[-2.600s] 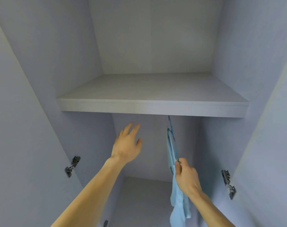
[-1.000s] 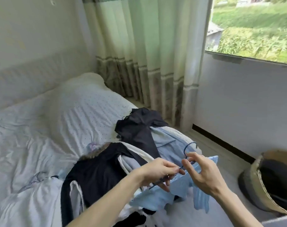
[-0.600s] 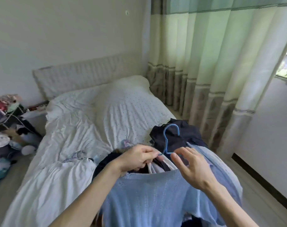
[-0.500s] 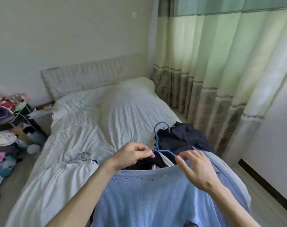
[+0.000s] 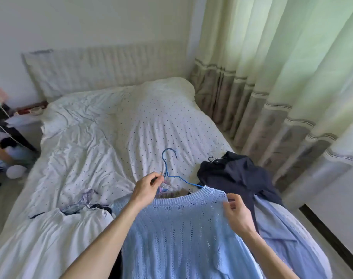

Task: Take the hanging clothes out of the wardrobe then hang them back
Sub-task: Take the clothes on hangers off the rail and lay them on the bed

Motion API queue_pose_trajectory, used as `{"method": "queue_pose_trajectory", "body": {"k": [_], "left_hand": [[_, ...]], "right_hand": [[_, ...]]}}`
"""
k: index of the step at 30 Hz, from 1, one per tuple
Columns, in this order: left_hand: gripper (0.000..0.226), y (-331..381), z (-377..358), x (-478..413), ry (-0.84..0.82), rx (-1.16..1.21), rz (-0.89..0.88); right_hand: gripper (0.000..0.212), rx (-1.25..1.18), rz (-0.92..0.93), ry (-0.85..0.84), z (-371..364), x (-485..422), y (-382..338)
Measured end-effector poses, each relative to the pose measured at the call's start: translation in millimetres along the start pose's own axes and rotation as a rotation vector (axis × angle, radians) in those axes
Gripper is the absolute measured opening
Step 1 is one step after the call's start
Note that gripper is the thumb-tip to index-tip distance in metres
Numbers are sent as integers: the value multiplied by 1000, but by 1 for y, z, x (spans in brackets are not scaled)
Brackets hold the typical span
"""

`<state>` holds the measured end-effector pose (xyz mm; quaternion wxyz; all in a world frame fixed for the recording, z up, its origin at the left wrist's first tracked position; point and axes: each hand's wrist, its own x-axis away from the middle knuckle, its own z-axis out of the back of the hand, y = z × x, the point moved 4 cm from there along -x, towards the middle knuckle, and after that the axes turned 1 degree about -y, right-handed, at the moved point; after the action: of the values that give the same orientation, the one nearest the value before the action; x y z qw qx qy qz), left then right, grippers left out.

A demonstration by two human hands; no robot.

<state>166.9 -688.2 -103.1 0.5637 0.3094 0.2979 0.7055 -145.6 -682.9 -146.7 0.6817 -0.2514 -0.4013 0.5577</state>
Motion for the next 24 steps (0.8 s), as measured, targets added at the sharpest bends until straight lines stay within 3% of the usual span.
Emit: {"method": "queue_pose_trajectory", "body": {"k": [3, 7, 10, 14, 18, 24], "left_hand": [[14, -45, -15, -49, 37, 24, 17], [12, -99, -35, -117, 133, -38, -9], [15, -153, -58, -166, 162, -69, 74], [27, -231, -93, -203, 152, -139, 208], [31, -283, -122, -217, 112, -223, 287], [23, -319, -176, -225, -71, -357, 347]], "right_hand": [[36, 64, -142, -124, -38, -40, 11], [57, 351, -239, -368, -88, -67, 44], [74, 457, -300, -439, -116, -79, 70], [53, 547, -209, -370, -146, -98, 92], [47, 481, -205, -235, -175, -120, 109], [47, 550, -270, -286, -214, -140, 136]]}}
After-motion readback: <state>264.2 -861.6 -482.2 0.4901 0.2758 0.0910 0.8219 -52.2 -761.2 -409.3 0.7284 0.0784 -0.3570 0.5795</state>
